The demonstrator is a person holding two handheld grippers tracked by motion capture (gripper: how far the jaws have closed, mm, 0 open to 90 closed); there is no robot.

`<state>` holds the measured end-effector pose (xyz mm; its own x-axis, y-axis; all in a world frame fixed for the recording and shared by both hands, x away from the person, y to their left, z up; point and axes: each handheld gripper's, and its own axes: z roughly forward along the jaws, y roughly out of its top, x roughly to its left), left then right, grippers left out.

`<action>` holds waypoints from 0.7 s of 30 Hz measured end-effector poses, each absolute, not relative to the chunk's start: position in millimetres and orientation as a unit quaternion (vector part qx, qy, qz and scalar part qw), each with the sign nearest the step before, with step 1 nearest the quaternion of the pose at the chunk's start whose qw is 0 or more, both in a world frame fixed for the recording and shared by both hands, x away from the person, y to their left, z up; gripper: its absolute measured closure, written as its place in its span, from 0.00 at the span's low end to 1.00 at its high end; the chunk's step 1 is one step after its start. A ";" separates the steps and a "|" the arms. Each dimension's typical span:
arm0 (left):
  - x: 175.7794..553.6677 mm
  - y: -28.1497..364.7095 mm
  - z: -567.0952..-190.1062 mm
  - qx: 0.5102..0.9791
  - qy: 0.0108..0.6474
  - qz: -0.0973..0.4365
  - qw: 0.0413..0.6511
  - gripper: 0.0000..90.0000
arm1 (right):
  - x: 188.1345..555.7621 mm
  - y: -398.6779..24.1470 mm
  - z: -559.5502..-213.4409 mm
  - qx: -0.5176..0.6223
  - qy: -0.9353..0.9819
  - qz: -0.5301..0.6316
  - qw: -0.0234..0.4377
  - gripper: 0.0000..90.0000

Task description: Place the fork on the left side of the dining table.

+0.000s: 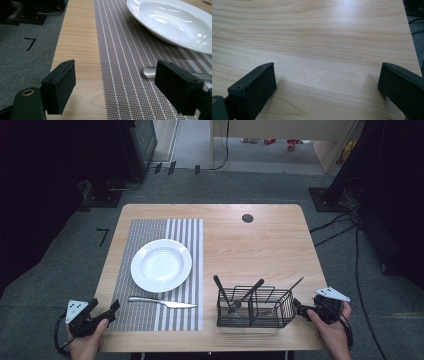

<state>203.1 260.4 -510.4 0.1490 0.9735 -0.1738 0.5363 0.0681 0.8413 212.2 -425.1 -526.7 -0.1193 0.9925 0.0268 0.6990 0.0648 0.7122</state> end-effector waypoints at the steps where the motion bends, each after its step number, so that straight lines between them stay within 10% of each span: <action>1: 203.2 260.4 -510.1 0.630 0.598 0.260 0.421 0.19 | 212.2 -425.1 -526.7 0.616 0.686 0.297 0.247 0.02; 21: 193.1 184.5 -457.0 0.657 0.524 0.270 0.469 0.19 | 212.3 -425.1 -526.7 0.616 0.686 0.297 0.247 0.01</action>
<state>193.1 184.5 -457.0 0.3044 0.9426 -0.1375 0.4367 -0.0098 0.8996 212.3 -425.1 -526.7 -0.1182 0.9926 0.0275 0.6996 0.0636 0.7117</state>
